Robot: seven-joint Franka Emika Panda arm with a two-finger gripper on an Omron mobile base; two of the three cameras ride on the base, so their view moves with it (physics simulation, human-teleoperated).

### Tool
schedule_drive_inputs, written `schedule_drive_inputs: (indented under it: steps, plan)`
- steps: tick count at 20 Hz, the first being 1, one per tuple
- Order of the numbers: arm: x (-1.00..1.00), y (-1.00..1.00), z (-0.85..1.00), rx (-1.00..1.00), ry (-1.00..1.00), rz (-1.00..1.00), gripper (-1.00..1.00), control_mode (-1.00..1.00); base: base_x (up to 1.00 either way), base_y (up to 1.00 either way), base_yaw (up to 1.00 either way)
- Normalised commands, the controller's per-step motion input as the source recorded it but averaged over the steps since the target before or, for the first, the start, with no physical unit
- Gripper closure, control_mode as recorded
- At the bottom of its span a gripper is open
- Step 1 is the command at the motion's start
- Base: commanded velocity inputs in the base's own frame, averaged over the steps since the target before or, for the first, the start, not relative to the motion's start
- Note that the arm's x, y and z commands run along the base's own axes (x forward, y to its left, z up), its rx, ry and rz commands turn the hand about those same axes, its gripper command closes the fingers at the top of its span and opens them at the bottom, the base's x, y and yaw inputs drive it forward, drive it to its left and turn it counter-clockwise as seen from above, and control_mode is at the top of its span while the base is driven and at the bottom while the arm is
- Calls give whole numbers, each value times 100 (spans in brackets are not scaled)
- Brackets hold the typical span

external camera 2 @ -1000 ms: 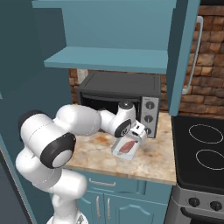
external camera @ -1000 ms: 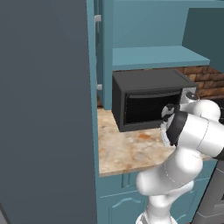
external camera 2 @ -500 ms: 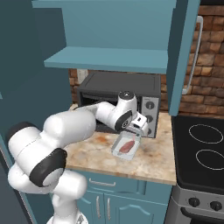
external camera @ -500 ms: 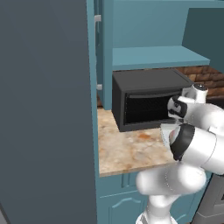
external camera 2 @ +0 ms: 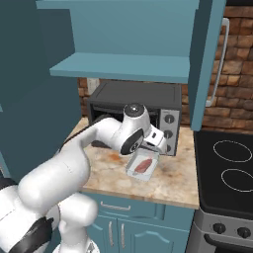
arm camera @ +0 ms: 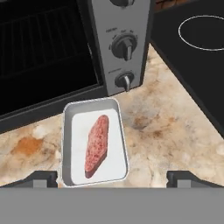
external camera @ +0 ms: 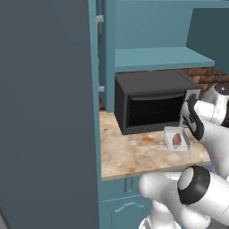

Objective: Retrieve the tupperware from the cabinet, then place the raw meat into the tupperware to avoid contamination.

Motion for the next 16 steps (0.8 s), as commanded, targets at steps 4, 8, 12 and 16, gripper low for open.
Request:
schedule_drive_inputs:
  steps: [4,8,12,16]
  plan:
    - [-63,1,67,-5,-24,1,-100,-100,0,0,0]
    - [-68,3,55,-5,-23,2,-100,-100,0,0,0]
    - [-68,11,32,-6,-14,3,-100,-100,0,0,0]
    - [-66,14,31,-7,-9,4,-100,-100,0,0,0]
